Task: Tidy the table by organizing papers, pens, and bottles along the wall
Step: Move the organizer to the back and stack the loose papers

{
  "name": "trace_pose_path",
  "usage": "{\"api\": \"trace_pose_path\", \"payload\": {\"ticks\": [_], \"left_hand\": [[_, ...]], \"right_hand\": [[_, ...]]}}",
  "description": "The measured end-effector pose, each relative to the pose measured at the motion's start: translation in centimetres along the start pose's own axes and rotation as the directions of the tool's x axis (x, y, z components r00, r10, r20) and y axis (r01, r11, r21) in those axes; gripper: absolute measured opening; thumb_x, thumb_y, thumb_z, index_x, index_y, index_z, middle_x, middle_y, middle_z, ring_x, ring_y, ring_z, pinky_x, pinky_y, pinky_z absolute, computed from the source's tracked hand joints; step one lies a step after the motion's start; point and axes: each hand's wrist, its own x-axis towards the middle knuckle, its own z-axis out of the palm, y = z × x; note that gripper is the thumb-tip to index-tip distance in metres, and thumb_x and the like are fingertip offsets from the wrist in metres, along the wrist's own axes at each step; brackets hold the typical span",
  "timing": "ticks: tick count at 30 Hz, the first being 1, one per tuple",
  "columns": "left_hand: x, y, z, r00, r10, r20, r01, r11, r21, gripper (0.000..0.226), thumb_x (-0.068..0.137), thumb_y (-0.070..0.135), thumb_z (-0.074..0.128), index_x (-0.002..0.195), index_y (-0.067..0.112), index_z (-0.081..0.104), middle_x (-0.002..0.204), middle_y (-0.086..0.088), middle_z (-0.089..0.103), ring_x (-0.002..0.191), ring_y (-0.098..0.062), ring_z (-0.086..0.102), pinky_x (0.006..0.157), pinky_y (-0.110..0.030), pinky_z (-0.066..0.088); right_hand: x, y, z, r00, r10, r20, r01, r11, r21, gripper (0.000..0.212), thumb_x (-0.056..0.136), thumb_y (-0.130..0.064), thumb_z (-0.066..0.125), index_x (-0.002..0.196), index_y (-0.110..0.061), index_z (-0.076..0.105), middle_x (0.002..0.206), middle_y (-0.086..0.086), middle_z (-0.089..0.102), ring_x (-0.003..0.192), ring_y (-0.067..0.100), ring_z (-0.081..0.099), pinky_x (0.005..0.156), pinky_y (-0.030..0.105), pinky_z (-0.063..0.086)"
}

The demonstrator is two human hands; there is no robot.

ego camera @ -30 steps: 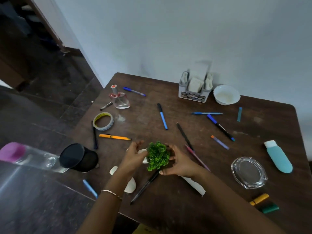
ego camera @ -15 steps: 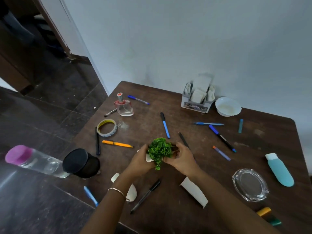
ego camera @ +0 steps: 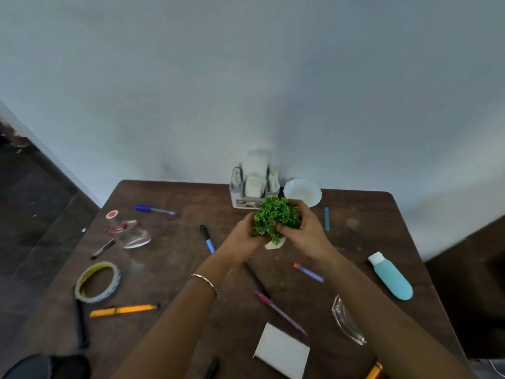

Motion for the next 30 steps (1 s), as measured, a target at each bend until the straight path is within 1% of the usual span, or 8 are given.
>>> {"api": "trace_pose_path", "payload": {"ticks": [2,5,7,12,19,23,26,30], "left_hand": [[2.5,0.9,0.8,0.999,0.009,0.031,-0.009,1.0,0.025,0.044,0.084,-0.007,0.063,0.124,0.005,0.049,0.107,-0.001,0.063,0.083,0.005,0.062,0.072,-0.015,0.051],[6.3,2.8,2.1,0.995,0.004,0.1,-0.012,0.997,0.08,0.035,0.086,-0.001,0.061,0.116,0.014,0.052,0.106,-0.006,0.064,0.09,-0.011,0.061,0.08,-0.033,0.054],[8.7,4.1,2.7,0.994,0.012,0.11,-0.028,0.99,0.141,0.03,0.085,0.001,0.058,0.108,0.019,0.052,0.105,-0.008,0.064,0.09,-0.019,0.061,0.085,-0.041,0.051],[14.1,5.9,3.4,0.994,-0.05,0.096,0.028,0.977,0.213,0.065,0.083,0.004,0.052,0.143,0.014,0.031,0.128,-0.014,0.058,0.11,-0.033,0.06,0.092,-0.043,0.049],[17.3,4.7,4.3,0.985,-0.113,0.133,0.067,0.947,0.313,0.064,0.08,0.014,0.052,0.142,0.017,0.035,0.128,-0.01,0.057,0.116,-0.025,0.054,0.1,-0.039,0.045],[17.6,4.9,5.0,0.986,-0.106,0.128,0.058,0.943,0.329,0.058,0.087,0.002,0.049,0.142,0.012,0.035,0.119,-0.012,0.057,0.104,-0.022,0.054,0.086,-0.027,0.042],[17.6,4.9,5.2,0.985,-0.122,0.12,0.076,0.939,0.336,0.055,0.088,0.002,0.047,0.14,0.01,0.034,0.106,-0.01,0.055,0.1,-0.024,0.054,0.08,-0.026,0.039],[17.1,5.4,5.2,0.985,-0.137,0.1,0.097,0.939,0.329,0.054,0.089,0.003,0.046,0.14,0.011,0.03,0.105,-0.01,0.053,0.095,-0.023,0.054,0.077,-0.027,0.041]], "right_hand": [[1.8,0.0,-1.5,0.995,-0.018,-0.095,0.009,0.996,-0.092,0.048,0.071,-0.028,0.077,0.114,-0.028,0.055,0.106,-0.002,0.067,0.102,0.017,0.064,0.09,0.04,0.053],[5.2,-0.5,-3.9,0.983,-0.067,-0.169,0.026,0.972,-0.235,0.044,0.076,-0.017,0.076,0.116,-0.016,0.056,0.097,-0.003,0.063,0.095,0.017,0.062,0.078,0.026,0.046],[7.5,-0.6,-5.3,0.975,-0.098,-0.2,0.033,0.952,-0.303,0.044,0.077,-0.016,0.075,0.116,-0.014,0.055,0.096,-0.003,0.06,0.091,0.018,0.06,0.076,0.026,0.044],[12.2,0.9,-7.2,0.963,-0.075,-0.258,-0.004,0.956,-0.294,0.049,0.079,-0.008,0.072,0.122,-0.01,0.049,0.104,-0.001,0.056,0.093,0.016,0.053,0.078,0.027,0.041],[14.9,4.5,-7.0,0.974,0.002,-0.225,-0.07,0.953,-0.293,0.056,0.075,-0.002,0.069,0.124,-0.008,0.043,0.104,0.003,0.055,0.094,0.025,0.057,0.076,0.033,0.046],[15.3,5.9,-6.4,0.97,0.025,-0.241,-0.099,0.947,-0.304,0.056,0.074,-0.003,0.07,0.122,-0.007,0.043,0.105,0.006,0.055,0.097,0.029,0.057,0.079,0.041,0.048],[15.5,6.1,-6.1,0.969,0.015,-0.246,-0.094,0.945,-0.312,0.057,0.073,-0.008,0.074,0.121,-0.008,0.044,0.108,0.007,0.056,0.099,0.029,0.057,0.082,0.045,0.048],[15.3,5.9,-6.2,0.974,-0.01,-0.228,-0.066,0.943,-0.325,0.06,0.072,-0.012,0.078,0.123,-0.009,0.048,0.117,0.008,0.06,0.106,0.028,0.058,0.085,0.038,0.047]]}}
